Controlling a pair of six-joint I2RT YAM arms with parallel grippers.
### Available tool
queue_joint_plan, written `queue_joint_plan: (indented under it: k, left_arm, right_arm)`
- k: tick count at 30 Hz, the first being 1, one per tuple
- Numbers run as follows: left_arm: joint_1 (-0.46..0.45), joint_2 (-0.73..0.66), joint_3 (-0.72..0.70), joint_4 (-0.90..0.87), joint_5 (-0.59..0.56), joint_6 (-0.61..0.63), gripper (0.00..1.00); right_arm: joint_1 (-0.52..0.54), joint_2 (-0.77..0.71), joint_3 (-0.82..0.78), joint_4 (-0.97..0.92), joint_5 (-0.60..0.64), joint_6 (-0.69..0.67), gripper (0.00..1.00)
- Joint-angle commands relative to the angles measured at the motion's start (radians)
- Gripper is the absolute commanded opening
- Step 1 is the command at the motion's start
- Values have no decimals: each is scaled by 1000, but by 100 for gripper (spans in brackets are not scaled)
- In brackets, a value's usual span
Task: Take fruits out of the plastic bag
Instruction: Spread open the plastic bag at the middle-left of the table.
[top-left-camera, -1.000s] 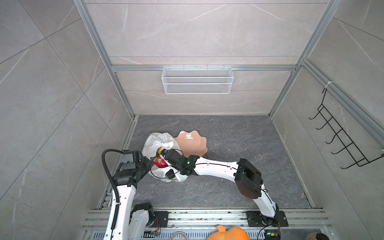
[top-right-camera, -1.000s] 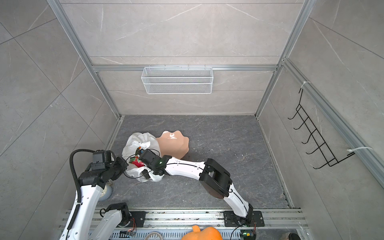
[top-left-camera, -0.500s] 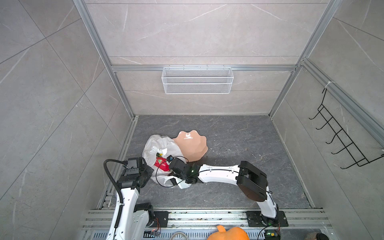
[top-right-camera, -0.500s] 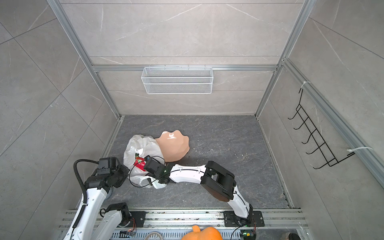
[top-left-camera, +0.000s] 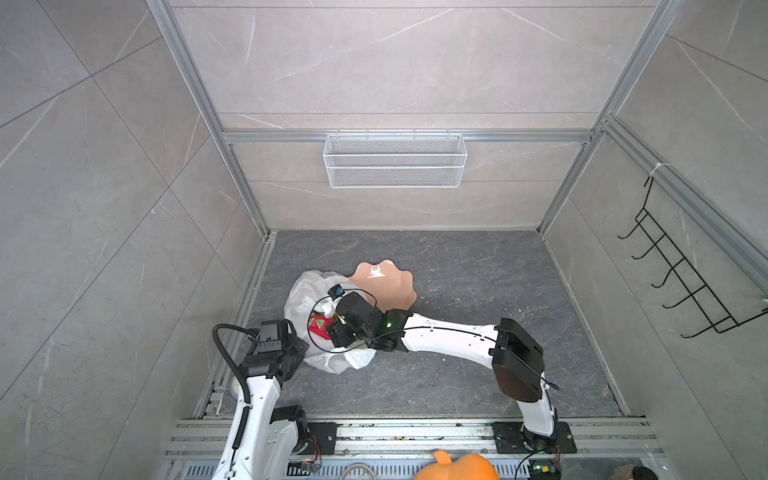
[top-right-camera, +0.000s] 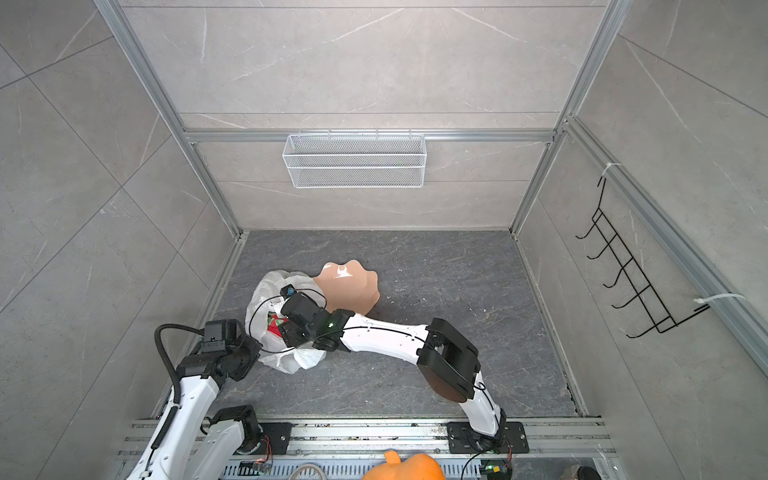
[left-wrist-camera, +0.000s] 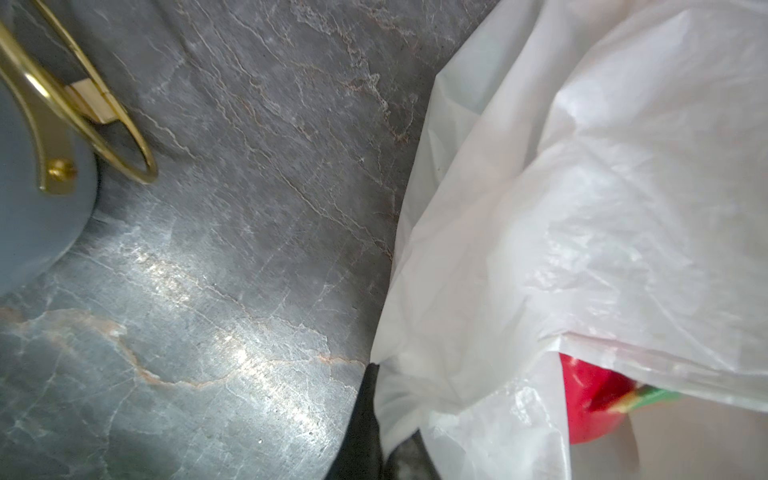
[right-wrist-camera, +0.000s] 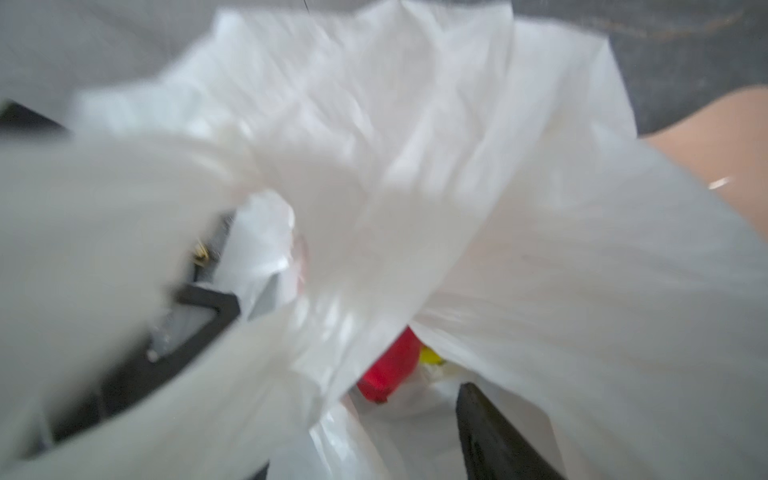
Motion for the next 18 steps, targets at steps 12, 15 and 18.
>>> queue_joint_plan:
  k: [12,15,18]
  left_arm:
    - [1,-77,-8,-5,-35,1,0]
    - [1,-75,-10,1,-29,1,0]
    - [1,-75,-13,7,-24,1,0]
  right_arm:
    - [-10,233,274,-186,-65,-93,78]
    - [-18,260,308,-205,-60,-100,79]
    - [-22,286,342,-227,-49,-107,79]
